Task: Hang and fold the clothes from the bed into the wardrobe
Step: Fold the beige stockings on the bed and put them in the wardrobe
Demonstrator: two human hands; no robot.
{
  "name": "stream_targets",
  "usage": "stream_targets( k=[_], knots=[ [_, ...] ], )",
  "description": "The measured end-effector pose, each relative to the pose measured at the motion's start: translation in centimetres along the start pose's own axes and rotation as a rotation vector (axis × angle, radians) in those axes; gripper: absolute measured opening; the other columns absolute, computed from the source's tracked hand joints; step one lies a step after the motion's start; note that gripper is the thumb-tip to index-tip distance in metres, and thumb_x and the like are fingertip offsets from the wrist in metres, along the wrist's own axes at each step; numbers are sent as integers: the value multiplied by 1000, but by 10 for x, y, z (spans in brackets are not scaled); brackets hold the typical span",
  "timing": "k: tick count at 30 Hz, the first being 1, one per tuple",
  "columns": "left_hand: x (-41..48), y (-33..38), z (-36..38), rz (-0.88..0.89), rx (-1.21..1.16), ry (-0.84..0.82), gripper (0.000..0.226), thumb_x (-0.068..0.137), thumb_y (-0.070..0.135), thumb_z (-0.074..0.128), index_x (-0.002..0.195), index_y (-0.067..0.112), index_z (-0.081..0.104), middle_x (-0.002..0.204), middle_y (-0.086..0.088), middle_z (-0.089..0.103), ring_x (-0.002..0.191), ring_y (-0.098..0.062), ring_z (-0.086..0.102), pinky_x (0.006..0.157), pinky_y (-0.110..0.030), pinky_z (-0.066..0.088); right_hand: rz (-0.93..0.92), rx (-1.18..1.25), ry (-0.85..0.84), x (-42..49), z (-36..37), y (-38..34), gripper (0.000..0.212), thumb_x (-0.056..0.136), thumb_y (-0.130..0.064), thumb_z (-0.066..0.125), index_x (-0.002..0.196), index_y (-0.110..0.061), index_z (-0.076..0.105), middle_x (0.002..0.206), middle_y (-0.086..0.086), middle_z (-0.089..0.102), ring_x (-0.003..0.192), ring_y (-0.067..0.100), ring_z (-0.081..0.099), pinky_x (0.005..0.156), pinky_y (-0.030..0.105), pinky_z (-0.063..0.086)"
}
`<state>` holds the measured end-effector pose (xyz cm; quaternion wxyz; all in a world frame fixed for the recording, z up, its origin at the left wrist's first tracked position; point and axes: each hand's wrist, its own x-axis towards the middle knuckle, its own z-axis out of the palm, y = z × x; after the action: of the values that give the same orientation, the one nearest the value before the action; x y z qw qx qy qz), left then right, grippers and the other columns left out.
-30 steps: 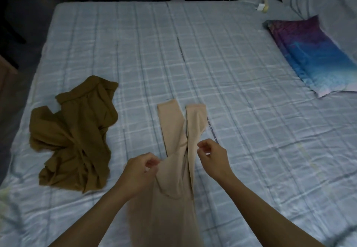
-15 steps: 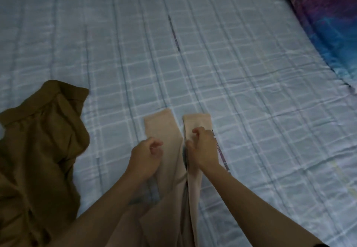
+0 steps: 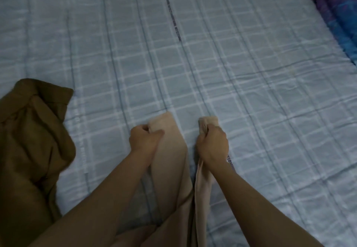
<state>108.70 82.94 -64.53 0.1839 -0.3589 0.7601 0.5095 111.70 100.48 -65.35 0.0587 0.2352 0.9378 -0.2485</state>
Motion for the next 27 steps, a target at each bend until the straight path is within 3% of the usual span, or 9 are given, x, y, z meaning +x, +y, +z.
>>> stream_targets(
  k=[3, 5, 7, 10, 13, 17, 20, 23, 27],
  knots=[
    [-17, 8, 4, 45, -142, -168, 5, 85, 13, 70, 83, 12, 74, 72, -3, 74, 71, -21, 70, 64, -29, 57, -65, 276, 23, 0, -18, 3, 36, 92, -7, 51, 61, -16, 36, 60, -1, 43, 57, 16, 41, 57, 29, 26],
    [-36, 20, 2, 159, -179, -251, 15, 89, 12, 67, 77, 19, 74, 66, 7, 73, 63, -9, 66, 56, -19, 52, 17, 496, -12, -1, -33, 3, 31, 93, -9, 49, 63, -11, 42, 58, -3, 44, 54, 12, 40, 55, 28, 29],
    [-56, 37, 1, 226, -208, -368, 12, 92, 14, 66, 87, 18, 75, 81, 1, 77, 75, -11, 69, 70, -25, 55, 172, 806, -111, -2, -49, 3, 27, 96, -16, 51, 72, -7, 57, 61, -1, 50, 57, 11, 44, 53, 28, 36],
    [-84, 60, -3, 266, -309, -683, 22, 92, 19, 67, 109, 5, 72, 105, -14, 75, 97, -25, 69, 90, -38, 54, 305, 1159, -273, -2, -75, 6, 25, 96, -16, 54, 100, 2, 70, 87, 11, 69, 80, 25, 63, 66, 33, 53],
    [-105, 77, -1, 259, -406, -951, 37, 89, 23, 68, 117, -1, 68, 113, -21, 71, 101, -28, 68, 89, -37, 56, 326, 1363, -476, -10, -103, 9, 28, 90, -19, 64, 111, -3, 74, 117, 23, 69, 105, 31, 70, 83, 38, 59],
    [-115, 95, 21, 530, -99, -563, 14, 92, 16, 67, 98, 5, 73, 96, -18, 72, 85, -18, 66, 77, -38, 51, 327, 1487, -616, -21, -132, 19, 31, 95, -24, 54, 93, -8, 81, 94, 14, 76, 84, 20, 75, 67, 28, 59],
    [-119, 98, 35, 730, 99, -330, 11, 85, 18, 72, 83, 28, 68, 102, 2, 60, 92, -6, 57, 81, -9, 38, 348, 1525, -557, -24, -149, 22, 37, 101, -24, 47, 111, 0, 73, 111, 21, 71, 99, 26, 72, 76, 33, 59],
    [-125, 98, 47, 748, 89, -340, 12, 84, 19, 75, 88, 28, 68, 114, 8, 55, 108, -6, 52, 87, -1, 30, 259, 1459, -532, -29, -164, 27, 57, 96, -44, 50, 127, 2, 62, 126, 22, 65, 119, 32, 63, 97, 40, 53],
    [-138, 101, 62, 674, 52, -475, 7, 85, 21, 72, 85, 23, 65, 85, 12, 66, 84, -7, 60, 77, -24, 47, 94, 1150, -289, -30, -178, 34, 21, 91, -13, 68, 111, -4, 71, 107, 16, 74, 107, 34, 69, 89, 43, 59]
  ],
)
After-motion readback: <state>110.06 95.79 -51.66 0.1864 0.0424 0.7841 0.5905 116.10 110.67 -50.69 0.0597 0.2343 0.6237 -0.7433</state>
